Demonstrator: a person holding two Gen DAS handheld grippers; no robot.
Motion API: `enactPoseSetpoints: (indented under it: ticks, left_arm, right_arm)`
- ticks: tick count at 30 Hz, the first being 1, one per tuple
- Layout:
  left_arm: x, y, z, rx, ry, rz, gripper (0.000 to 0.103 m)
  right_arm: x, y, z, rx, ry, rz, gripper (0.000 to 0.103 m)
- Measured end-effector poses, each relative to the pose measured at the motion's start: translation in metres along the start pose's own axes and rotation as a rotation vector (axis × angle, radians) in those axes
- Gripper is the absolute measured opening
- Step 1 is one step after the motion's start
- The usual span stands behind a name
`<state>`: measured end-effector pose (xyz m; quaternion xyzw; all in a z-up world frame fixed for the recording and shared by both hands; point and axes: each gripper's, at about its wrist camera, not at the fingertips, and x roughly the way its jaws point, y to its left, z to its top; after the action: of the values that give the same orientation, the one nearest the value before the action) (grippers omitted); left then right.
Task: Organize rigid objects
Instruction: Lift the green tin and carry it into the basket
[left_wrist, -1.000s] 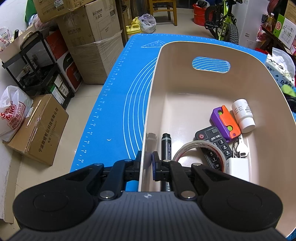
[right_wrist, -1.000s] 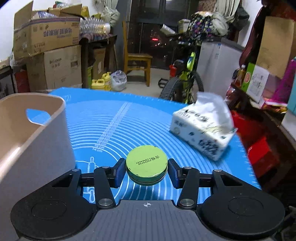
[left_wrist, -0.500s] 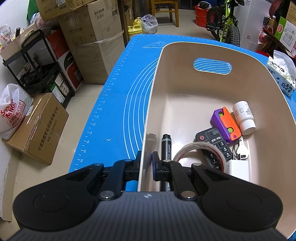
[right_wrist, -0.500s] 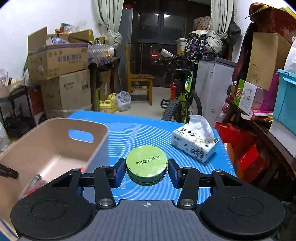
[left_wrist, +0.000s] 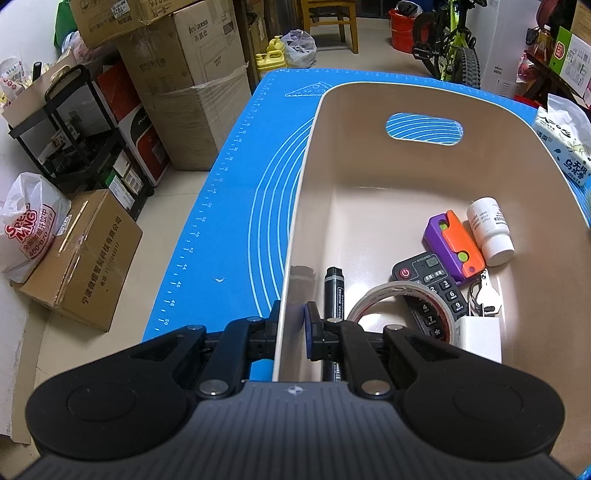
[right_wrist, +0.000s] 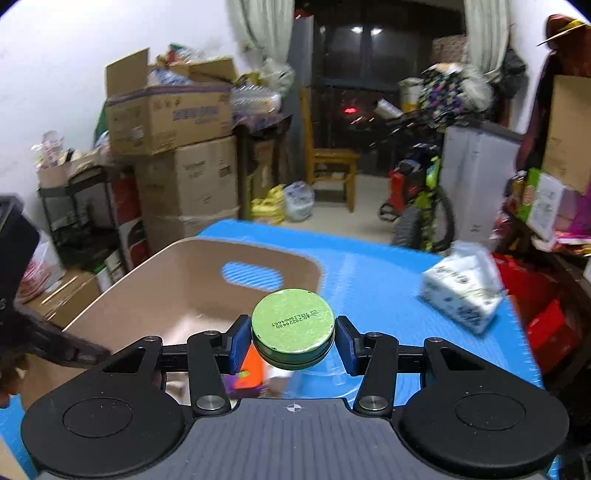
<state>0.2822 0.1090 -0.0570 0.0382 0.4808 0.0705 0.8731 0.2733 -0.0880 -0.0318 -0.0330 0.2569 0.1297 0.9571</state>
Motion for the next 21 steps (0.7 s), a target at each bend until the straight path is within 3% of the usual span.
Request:
enactPoseSetpoints:
  ticks: [13,16,21]
  left_arm:
    - [0.0,-0.002,-0.001,0.009,-0.003,0.008,0.013]
    - [0.0,-0.002,-0.001,0.011,-0.004,0.01,0.013]
    - [0.0,-0.002,-0.001,0.012,-0.003,0.014,0.013]
  right_arm:
    - [0.043,0.05,-0.017,-0.084,0.203,0.142,0.054]
    - [0.045,0.059,-0.018,-0.144,0.217,0.12,0.054]
    - [0.047,0.056,-0.017,-0.121,0.209,0.123,0.054]
